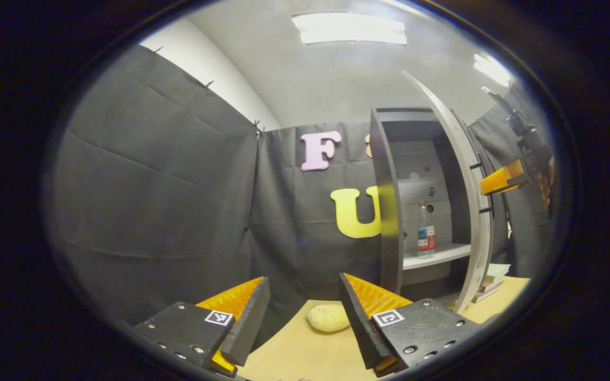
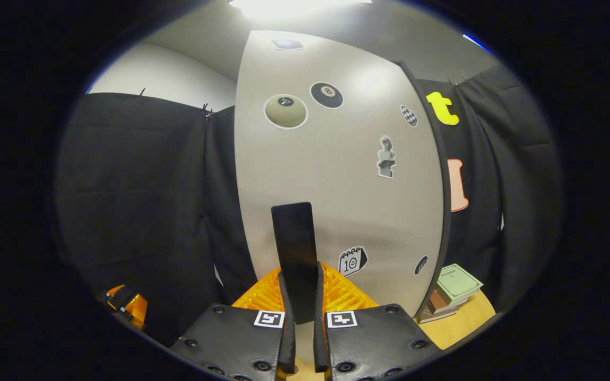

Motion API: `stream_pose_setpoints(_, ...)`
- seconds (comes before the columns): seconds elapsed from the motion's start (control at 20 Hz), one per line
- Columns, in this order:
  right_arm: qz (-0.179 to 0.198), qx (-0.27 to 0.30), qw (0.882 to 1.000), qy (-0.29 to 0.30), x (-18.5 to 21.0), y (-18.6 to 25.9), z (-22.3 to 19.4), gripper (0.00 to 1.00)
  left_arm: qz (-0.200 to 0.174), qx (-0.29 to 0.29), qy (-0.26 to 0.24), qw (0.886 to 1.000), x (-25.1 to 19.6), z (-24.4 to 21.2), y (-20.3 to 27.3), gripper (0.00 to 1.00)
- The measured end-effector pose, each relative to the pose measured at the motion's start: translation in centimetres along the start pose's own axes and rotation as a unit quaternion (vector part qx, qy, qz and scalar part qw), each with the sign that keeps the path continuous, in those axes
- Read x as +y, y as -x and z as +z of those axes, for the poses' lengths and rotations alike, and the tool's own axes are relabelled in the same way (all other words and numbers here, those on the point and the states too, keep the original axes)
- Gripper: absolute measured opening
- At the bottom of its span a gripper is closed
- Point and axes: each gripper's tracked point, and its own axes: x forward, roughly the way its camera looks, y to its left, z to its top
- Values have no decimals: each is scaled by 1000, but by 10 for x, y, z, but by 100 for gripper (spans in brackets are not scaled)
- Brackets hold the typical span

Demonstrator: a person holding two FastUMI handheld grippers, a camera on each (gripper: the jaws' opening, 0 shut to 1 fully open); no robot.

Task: Open the cabinet door with the right hand, grasp the bottle in the cabinet with the left hand and place it on the coaster, then close the cabinet door with the right hand.

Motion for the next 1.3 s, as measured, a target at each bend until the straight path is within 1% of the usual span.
stream_pose_setpoints(0.05,-3,0,1000,8,-2,4,1,15,-11,-2,8,1000,-14,2,1,80)
stream_pose_setpoints(0.1,-6,-1,1000,14,-3,16,2,15,-21,-4,13,1000,-25,3,2,78)
stream_pose_setpoints(0.2,-7,1,1000,11,-11,31,1,15,-30,-2,14,999,-42,2,1,77)
stream_pose_setpoints(0.25,-6,7,1000,12,-16,36,0,14,-36,-2,14,999,-50,2,0,80)
stream_pose_setpoints(0.3,-7,5,1000,11,-22,40,2,14,-43,-2,15,999,-60,4,3,77)
stream_pose_setpoints(0.6,-19,17,999,24,-50,71,3,15,-77,-4,17,997,-117,12,2,77)
stream_pose_setpoints(0.65,-21,18,999,29,-56,76,3,13,-82,-3,17,996,-126,13,4,77)
stream_pose_setpoints(0.8,-29,22,999,38,-71,91,5,14,-96,-1,20,995,-154,13,5,77)
stream_pose_setpoints(0.95,-42,21,998,48,-90,103,7,14,-108,0,20,994,-179,16,9,77)
stream_pose_setpoints(1.0,-48,20,997,51,-96,106,6,14,-111,0,21,994,-187,17,11,82)
stream_pose_setpoints(1.05,-53,18,997,54,-104,110,8,14,-114,2,22,993,-194,18,14,80)
stream_pose_setpoints(1.2,-67,13,996,60,-129,121,8,11,-120,2,23,993,-209,22,19,79)
stream_pose_setpoints(1.25,-72,11,995,62,-137,122,9,14,-120,2,22,992,-214,22,21,78)
stream_pose_setpoints(1.3,-77,8,995,64,-144,123,10,14,-120,3,21,993,-219,21,24,77)
